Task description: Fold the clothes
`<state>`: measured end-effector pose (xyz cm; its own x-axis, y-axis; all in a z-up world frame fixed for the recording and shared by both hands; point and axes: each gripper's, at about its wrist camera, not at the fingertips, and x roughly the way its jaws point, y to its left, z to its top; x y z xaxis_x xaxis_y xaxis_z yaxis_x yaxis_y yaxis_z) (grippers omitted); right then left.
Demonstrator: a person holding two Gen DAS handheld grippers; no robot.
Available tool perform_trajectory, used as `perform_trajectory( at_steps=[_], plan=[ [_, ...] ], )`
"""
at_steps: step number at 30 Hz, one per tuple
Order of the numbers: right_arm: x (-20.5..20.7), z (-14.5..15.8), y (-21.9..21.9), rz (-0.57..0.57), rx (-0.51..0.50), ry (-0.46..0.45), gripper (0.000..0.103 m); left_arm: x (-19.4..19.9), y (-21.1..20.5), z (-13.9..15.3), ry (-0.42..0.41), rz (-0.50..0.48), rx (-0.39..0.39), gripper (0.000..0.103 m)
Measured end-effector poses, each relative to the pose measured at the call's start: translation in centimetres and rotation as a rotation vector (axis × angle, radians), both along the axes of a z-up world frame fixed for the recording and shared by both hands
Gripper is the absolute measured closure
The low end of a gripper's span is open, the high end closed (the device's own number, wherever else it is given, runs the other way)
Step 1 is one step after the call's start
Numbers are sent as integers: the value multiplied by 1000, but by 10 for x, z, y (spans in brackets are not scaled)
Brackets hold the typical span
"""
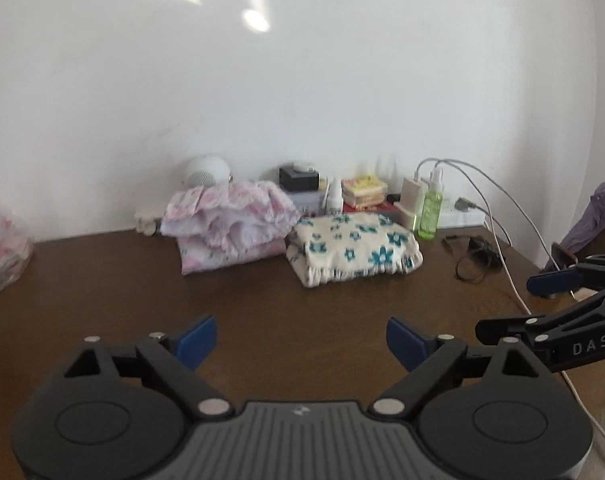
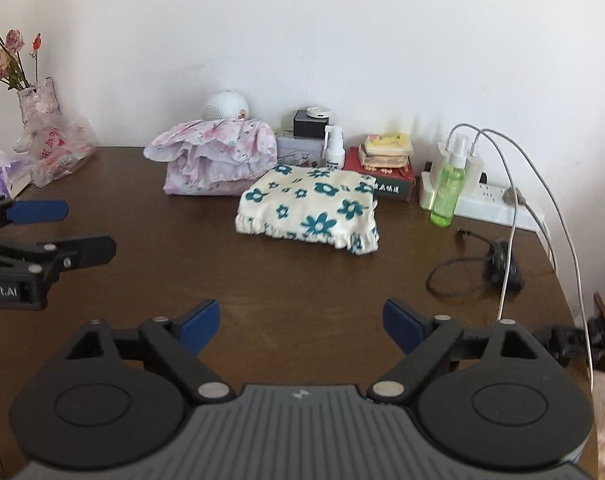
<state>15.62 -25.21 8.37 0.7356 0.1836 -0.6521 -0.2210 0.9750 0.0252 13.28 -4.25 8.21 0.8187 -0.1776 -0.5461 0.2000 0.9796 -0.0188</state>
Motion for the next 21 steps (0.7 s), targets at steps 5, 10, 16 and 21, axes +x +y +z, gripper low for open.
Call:
perform_trajectory(
  at_steps=[5,10,16,21],
  plan=[
    [-81,-21,21,-20,54,20,1,-73,24,-37,94,77,-38,11],
    [-140,-50,30,-60,134,32,1,-123,45,-55,106,129,-82,11],
    [-170,-69,32,-118,116,39,1,-144,47,-70,121,166,-58,11],
    [-176,-77,35,-161,100,38,1,-143,47,-78,121,180,-20,11]
  ],
)
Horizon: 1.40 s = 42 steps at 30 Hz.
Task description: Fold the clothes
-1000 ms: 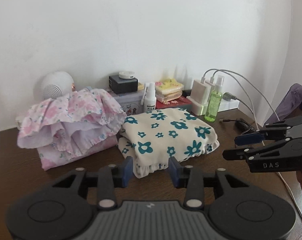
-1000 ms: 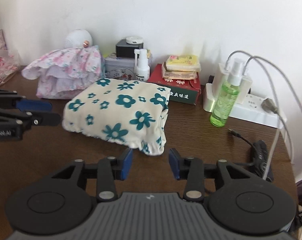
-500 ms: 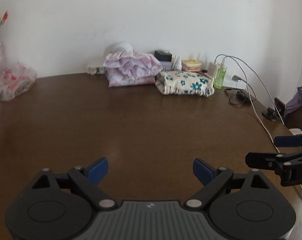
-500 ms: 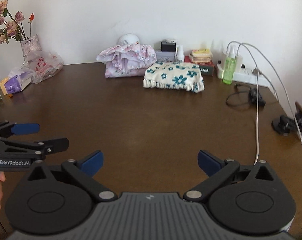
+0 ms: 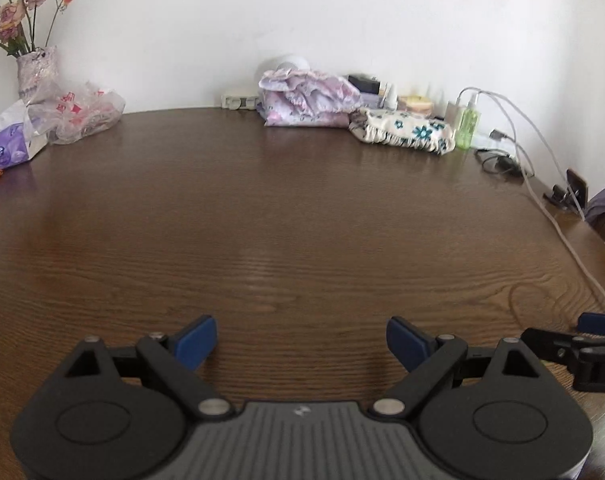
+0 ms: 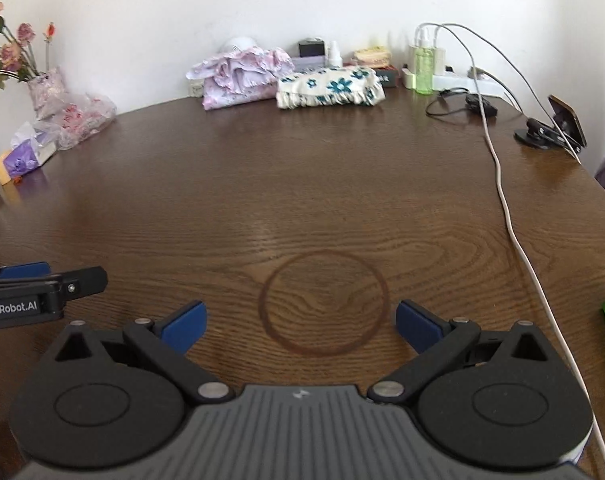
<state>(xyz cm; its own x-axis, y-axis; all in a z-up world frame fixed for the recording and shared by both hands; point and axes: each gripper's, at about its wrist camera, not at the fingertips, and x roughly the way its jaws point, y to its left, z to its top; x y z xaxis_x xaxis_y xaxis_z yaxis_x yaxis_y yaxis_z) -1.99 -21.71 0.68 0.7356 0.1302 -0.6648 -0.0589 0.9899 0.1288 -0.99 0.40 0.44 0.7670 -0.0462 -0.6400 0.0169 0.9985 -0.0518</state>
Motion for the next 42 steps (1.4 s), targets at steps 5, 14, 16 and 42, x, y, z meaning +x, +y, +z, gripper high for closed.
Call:
perform_trajectory(
  at_steps=[5,14,16,42],
  plan=[
    [-1,-3,9,-23,-71,-6,1,0,-6,-5,-6,-21,54,7],
    [2,-6,18,-45,-117,-35,1,7,-7,-6,6,-3,67,0],
    [3,-6,18,-45,-117,-38,1,7,-7,-6,6,-1,67,0],
    [11,-2,28,5,-107,-40,1,6,-13,-7,2,5,62,0]
  ],
)
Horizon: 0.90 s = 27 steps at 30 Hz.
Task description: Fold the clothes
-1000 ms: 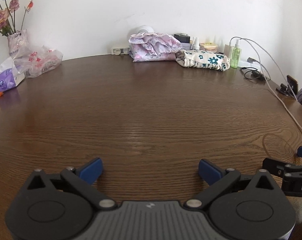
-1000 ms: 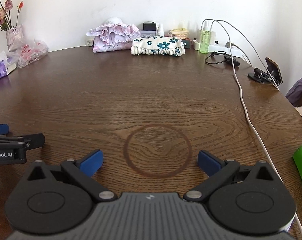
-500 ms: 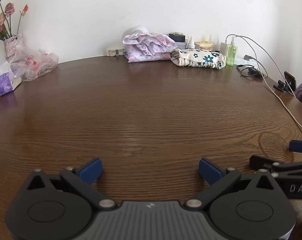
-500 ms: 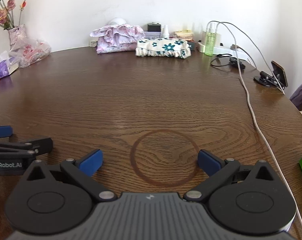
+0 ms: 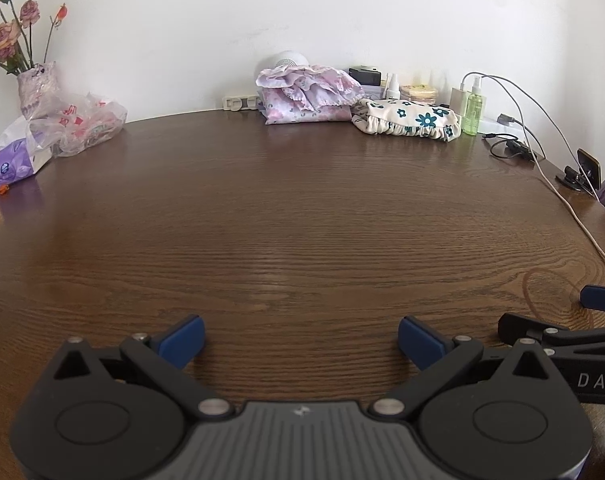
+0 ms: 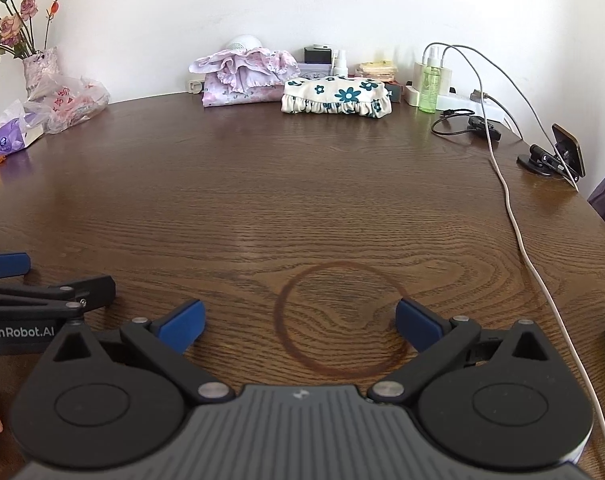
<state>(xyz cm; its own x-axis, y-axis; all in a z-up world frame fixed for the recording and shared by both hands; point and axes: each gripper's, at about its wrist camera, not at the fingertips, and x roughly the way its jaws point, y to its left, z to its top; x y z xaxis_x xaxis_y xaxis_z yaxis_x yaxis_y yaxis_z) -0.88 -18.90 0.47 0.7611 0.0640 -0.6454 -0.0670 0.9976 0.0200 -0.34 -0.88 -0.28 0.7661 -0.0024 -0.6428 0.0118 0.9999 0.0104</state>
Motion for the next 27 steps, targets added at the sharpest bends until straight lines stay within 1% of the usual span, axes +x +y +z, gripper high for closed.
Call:
perform_trajectory(
  at_steps=[27],
  plan=[
    [0,1,2,12,-2,-1,1,-1,0,0,0,8,1,0]
  ],
)
